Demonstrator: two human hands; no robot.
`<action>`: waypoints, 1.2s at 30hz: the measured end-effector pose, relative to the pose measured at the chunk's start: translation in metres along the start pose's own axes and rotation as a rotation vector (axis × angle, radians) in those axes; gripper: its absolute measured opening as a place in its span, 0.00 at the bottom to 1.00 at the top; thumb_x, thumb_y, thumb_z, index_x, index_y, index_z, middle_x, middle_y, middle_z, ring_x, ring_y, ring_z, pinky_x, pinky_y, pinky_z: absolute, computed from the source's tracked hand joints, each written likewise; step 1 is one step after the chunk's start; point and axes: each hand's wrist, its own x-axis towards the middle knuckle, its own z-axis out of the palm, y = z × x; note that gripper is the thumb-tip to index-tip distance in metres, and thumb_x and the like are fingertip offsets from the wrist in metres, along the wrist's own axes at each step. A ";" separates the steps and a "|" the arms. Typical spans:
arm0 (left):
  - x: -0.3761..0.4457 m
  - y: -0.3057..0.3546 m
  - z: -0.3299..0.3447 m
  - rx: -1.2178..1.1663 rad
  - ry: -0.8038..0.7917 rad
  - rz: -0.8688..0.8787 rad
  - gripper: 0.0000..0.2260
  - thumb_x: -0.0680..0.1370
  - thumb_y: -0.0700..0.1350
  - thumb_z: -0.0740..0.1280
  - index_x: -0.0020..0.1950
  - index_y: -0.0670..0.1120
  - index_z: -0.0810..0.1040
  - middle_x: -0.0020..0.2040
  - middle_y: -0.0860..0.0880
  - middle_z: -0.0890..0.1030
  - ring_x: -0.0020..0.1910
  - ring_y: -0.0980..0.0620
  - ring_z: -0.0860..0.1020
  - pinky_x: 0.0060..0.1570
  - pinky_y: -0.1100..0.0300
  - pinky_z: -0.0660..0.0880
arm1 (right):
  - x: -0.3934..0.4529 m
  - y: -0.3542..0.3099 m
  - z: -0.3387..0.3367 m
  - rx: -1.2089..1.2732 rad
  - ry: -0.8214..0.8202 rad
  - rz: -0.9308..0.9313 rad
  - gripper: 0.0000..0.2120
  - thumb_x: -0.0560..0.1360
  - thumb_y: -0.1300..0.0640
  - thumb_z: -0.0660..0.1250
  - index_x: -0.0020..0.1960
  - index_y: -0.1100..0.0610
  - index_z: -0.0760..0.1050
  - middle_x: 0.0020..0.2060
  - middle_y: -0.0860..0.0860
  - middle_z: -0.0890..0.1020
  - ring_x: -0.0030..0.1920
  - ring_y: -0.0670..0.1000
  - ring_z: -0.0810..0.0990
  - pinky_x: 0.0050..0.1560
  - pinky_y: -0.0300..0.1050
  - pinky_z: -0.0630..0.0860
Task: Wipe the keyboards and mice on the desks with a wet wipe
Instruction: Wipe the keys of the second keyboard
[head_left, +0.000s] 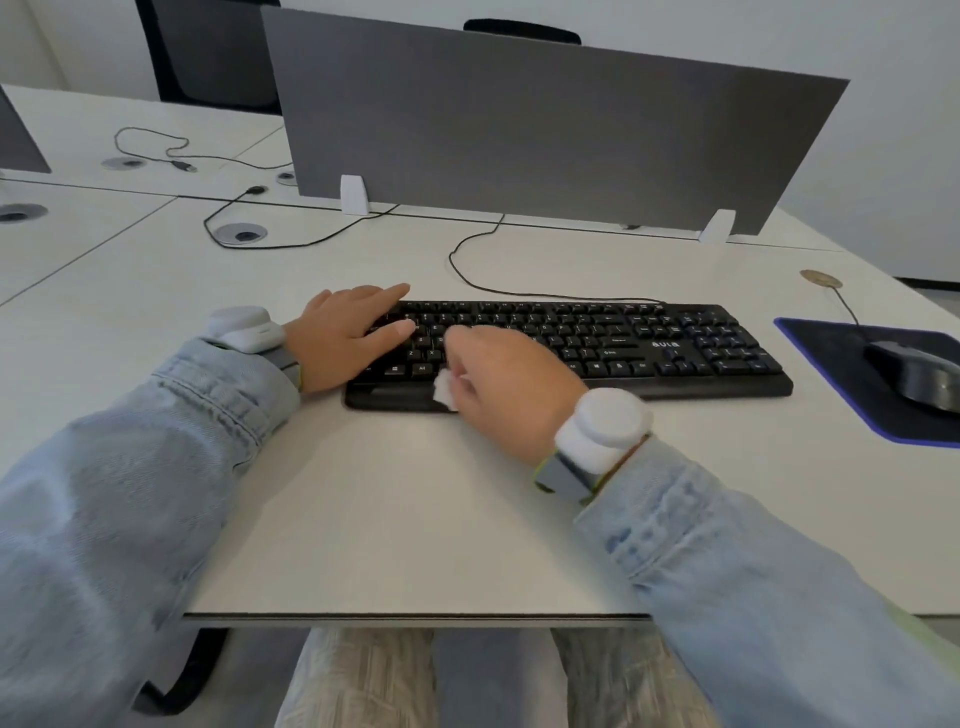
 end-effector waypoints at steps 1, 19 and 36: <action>0.000 -0.001 0.001 0.008 -0.004 -0.006 0.45 0.70 0.73 0.41 0.81 0.50 0.57 0.74 0.48 0.70 0.73 0.45 0.66 0.75 0.46 0.55 | -0.008 0.012 -0.004 0.004 -0.006 0.034 0.05 0.79 0.55 0.58 0.48 0.57 0.68 0.46 0.55 0.77 0.46 0.58 0.75 0.48 0.54 0.73; 0.022 0.075 0.010 0.260 -0.055 -0.175 0.41 0.72 0.72 0.41 0.81 0.55 0.55 0.74 0.49 0.69 0.75 0.42 0.64 0.76 0.39 0.41 | -0.015 0.020 0.000 -0.019 0.045 0.052 0.04 0.78 0.61 0.59 0.53 0.56 0.68 0.48 0.54 0.75 0.46 0.58 0.74 0.42 0.49 0.68; 0.090 0.180 0.038 0.315 -0.275 0.063 0.68 0.47 0.86 0.55 0.81 0.59 0.38 0.78 0.51 0.62 0.77 0.43 0.60 0.75 0.34 0.40 | -0.118 0.183 -0.053 0.012 0.045 0.404 0.05 0.79 0.57 0.58 0.45 0.55 0.68 0.42 0.52 0.75 0.42 0.53 0.73 0.41 0.45 0.69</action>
